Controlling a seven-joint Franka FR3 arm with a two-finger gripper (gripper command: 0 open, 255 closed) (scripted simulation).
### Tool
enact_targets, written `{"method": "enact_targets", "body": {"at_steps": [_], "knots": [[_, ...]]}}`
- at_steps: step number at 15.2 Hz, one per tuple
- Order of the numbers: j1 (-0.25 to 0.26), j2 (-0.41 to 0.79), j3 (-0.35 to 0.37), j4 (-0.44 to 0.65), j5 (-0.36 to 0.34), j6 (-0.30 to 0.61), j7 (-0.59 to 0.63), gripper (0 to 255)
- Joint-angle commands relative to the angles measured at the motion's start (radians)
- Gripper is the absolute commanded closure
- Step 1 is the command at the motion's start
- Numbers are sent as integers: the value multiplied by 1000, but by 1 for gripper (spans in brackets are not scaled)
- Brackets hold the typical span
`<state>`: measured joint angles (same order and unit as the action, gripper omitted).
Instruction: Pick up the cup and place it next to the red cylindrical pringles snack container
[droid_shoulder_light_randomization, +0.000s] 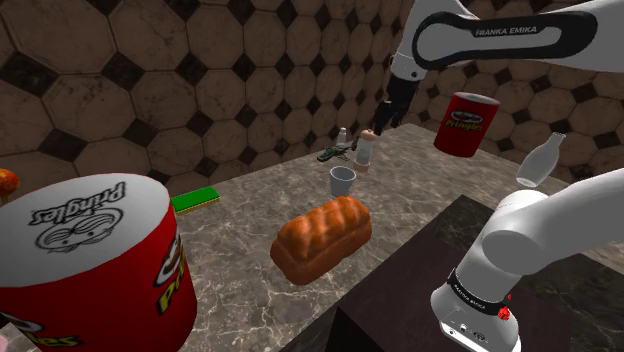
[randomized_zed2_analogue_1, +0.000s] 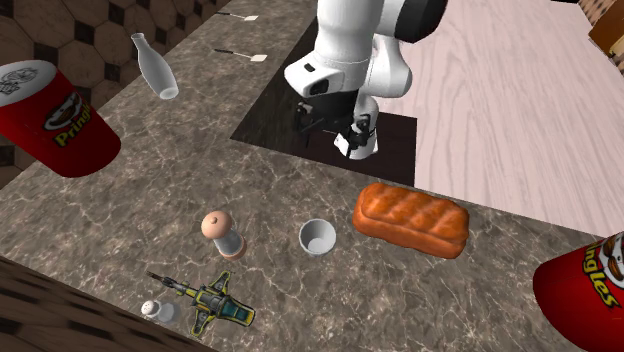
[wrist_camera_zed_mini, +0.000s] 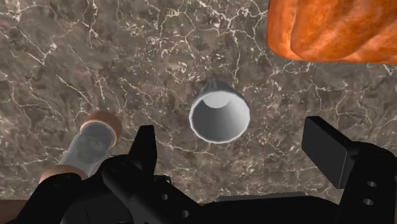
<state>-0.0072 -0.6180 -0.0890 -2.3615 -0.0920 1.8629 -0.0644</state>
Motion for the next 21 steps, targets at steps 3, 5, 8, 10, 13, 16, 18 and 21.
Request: {"method": "enact_targets", "body": {"at_steps": [3,5,8,10,13,16,18,21], "knots": [[9,110,-64,-12,37,100,-69,0],[17,177,-95,-9,63,149,-108,0],[30,283,-138,6,114,215,-173,0],[40,359,-164,23,156,254,-222,0],[53,478,-196,59,234,301,-304,0],[57,603,-214,107,325,333,-392,0],[56,643,-213,115,355,352,-419,0],[59,667,-208,99,373,389,-430,0]]}}
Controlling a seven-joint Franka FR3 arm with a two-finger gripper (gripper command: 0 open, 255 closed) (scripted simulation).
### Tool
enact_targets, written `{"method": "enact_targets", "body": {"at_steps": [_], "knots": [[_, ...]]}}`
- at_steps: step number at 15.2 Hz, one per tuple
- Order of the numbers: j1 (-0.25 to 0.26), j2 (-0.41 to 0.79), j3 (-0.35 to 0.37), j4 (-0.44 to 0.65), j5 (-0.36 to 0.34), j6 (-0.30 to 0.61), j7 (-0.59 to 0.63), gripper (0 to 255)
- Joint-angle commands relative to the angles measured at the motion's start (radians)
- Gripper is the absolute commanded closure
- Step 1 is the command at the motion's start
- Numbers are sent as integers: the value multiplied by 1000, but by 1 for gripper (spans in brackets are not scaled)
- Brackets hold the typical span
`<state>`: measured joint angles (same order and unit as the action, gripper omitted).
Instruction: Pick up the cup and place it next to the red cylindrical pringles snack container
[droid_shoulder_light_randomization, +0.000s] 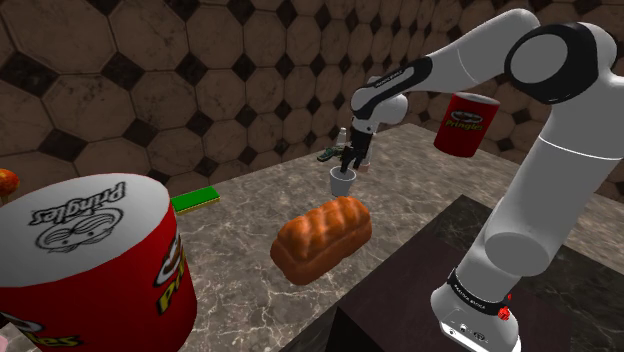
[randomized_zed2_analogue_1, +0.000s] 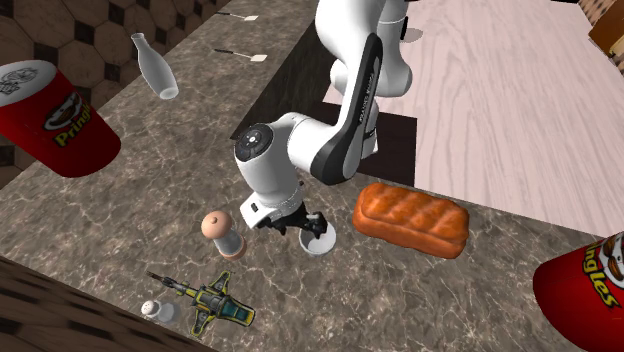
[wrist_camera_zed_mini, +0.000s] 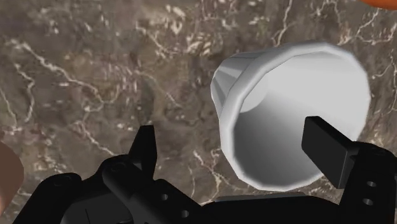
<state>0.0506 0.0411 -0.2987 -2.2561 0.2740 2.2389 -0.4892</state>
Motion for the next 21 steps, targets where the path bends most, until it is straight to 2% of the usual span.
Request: {"method": "enact_targets", "body": {"at_steps": [1,4,11,12,21], "knots": [[2,16,3,-11,13,25,-9,0],[5,37,7,-23,29,57,-20,0],[4,37,7,-23,29,57,-20,0],[4,37,7,-23,29,57,-20,255],[4,37,7,-23,29,57,-20,255]]}}
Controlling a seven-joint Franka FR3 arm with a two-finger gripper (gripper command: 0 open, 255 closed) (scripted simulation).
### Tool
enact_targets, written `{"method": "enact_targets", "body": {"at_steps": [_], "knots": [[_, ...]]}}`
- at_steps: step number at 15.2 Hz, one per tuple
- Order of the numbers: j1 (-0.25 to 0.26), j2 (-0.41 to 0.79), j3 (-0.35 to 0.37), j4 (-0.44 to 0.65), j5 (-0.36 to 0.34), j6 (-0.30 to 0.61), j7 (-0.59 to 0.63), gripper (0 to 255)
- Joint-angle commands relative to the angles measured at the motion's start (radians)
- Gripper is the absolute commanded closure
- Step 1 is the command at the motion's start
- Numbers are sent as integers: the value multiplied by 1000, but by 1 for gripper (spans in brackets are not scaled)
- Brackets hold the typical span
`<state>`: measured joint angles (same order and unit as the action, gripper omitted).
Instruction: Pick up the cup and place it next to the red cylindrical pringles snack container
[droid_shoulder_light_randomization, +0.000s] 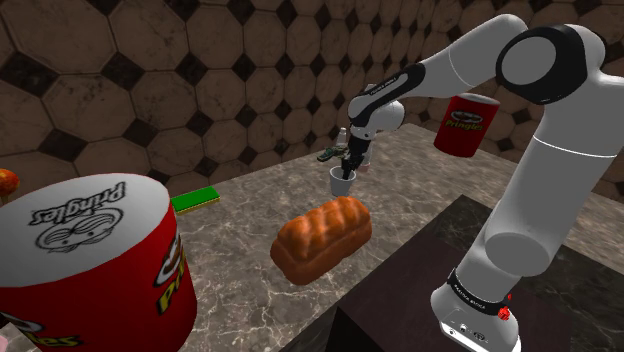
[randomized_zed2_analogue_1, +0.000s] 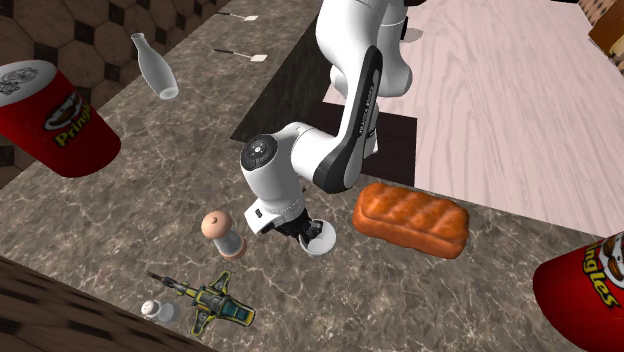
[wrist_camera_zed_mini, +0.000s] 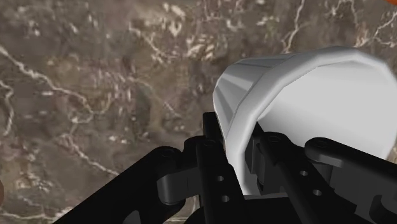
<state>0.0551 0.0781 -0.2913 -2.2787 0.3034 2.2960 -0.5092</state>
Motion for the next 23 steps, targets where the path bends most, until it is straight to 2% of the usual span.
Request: {"method": "enact_targets", "body": {"at_steps": [1,23], "knots": [[0,-9,-1,3,-7,-12,7,255],[-2,-163,-3,142,-106,-284,116,255]]}}
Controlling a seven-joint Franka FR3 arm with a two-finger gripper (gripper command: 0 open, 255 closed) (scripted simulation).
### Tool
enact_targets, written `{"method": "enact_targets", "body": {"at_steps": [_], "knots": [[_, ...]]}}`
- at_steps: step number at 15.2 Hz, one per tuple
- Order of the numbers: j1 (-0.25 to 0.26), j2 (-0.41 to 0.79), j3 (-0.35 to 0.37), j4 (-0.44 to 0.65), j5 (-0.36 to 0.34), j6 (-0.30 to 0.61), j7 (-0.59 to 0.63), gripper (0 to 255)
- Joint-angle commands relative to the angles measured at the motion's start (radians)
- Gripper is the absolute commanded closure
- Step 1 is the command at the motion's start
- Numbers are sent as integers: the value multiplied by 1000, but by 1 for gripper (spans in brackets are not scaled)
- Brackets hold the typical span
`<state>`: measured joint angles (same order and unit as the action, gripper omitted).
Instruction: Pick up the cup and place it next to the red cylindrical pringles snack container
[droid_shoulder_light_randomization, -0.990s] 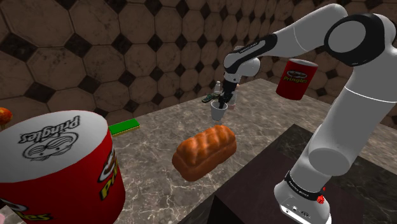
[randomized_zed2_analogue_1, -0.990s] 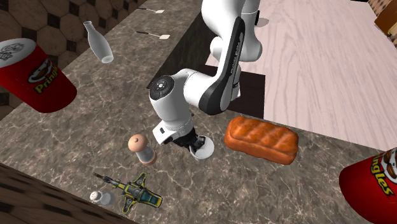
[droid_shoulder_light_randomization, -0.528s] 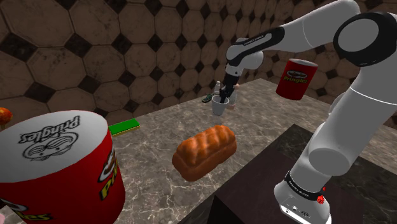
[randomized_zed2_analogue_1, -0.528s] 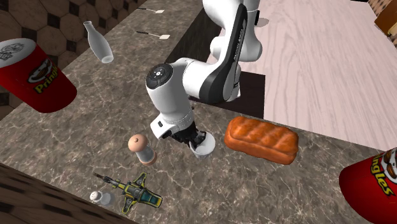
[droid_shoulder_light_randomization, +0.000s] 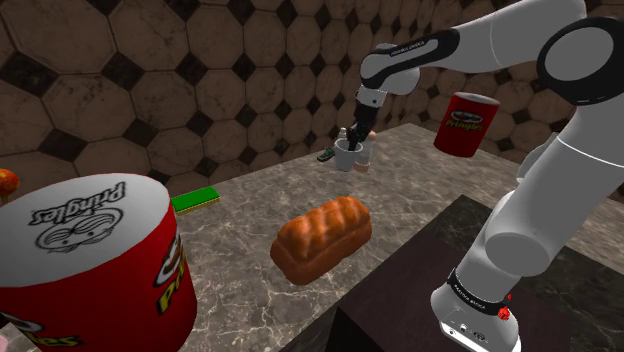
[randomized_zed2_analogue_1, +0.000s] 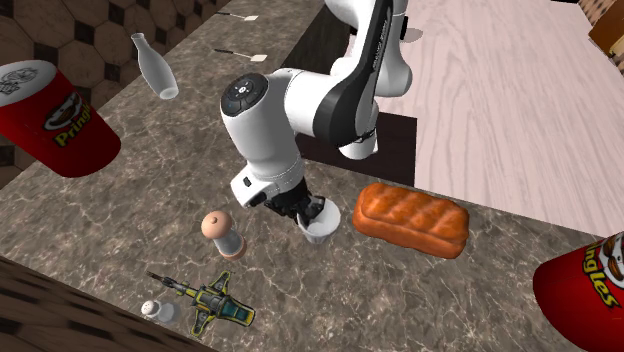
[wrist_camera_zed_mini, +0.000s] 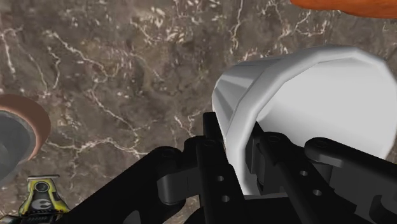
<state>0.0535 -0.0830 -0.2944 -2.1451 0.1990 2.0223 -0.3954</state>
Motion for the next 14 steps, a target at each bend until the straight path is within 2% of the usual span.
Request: {"method": "enact_targets", "body": {"at_steps": [1,14], "knots": [[-1,-7,0,17,-4,-23,6,255],[-1,-45,3,152,-27,-190,46,255]]}}
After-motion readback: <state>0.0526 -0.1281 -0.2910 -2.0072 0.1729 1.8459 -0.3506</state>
